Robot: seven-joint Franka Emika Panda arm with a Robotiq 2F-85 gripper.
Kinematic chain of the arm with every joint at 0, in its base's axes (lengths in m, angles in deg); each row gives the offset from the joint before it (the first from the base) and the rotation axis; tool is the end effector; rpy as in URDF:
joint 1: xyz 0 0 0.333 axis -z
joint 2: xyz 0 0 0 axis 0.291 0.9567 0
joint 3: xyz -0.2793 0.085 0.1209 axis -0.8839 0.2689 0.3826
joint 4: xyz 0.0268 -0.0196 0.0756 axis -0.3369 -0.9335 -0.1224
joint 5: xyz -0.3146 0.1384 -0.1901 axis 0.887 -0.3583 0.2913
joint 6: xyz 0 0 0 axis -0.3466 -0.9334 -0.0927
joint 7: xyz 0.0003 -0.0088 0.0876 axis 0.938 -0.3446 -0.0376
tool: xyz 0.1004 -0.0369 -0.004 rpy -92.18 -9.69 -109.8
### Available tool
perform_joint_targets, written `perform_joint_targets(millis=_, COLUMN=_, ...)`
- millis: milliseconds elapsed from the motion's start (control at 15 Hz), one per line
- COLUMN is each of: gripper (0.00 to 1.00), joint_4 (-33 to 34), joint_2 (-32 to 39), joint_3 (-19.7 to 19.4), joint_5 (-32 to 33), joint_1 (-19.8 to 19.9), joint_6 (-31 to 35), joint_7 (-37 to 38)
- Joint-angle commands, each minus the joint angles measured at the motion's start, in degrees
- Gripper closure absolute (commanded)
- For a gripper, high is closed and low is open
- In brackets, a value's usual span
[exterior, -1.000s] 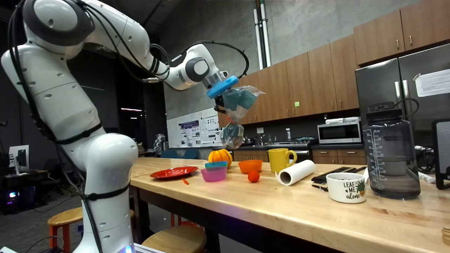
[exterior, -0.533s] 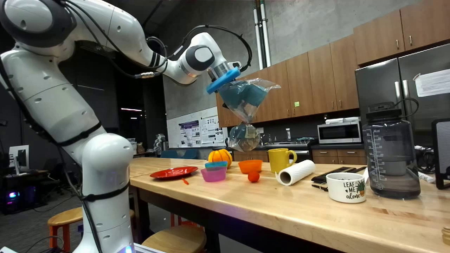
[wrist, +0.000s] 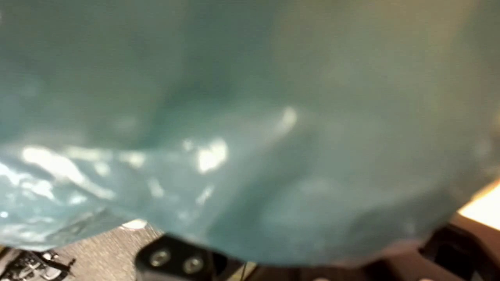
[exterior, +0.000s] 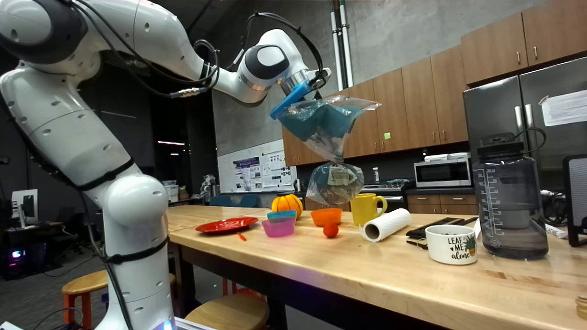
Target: Shift the plastic to the right
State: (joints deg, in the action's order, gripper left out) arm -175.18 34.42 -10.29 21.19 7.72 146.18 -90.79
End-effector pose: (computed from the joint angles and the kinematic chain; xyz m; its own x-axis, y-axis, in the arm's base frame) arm 0.2902 -0.3079 0.5678 0.9118 -0.2400 0.3333 -0.3337 -0.9060 0.2605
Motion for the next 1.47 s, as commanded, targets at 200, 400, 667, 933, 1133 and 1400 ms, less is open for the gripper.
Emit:
perform_joint_targets(millis=200, gripper=1.00, joint_4=4.67, joint_2=5.18, joint_3=0.18, joint_5=6.55, joint_1=5.10, joint_6=-4.27, joint_7=14.14)
perform_joint_targets(millis=400, gripper=1.00, joint_4=7.28, joint_2=9.06, joint_3=0.16, joint_5=9.19, joint_1=5.73, joint_6=-5.67, joint_7=17.83)
perform_joint_targets(millis=667, gripper=1.00, joint_4=10.03, joint_2=14.31, joint_3=0.19, joint_5=13.52, joint_1=5.80, joint_6=-10.19, joint_7=22.43)
perform_joint_targets(millis=933, gripper=1.00, joint_4=12.04, joint_2=17.75, joint_3=-1.01, joint_5=16.35, joint_1=4.58, joint_6=-16.13, joint_7=23.99)
perform_joint_targets(millis=1133, gripper=1.00, joint_4=13.03, joint_2=19.12, joint_3=-1.77, joint_5=16.29, joint_1=3.84, joint_6=-19.35, joint_7=23.16)
perform_joint_targets(millis=1400, gripper=1.00, joint_4=13.72, joint_2=20.28, joint_3=-2.04, joint_5=16.52, joint_1=3.05, joint_6=-22.26, joint_7=22.90)
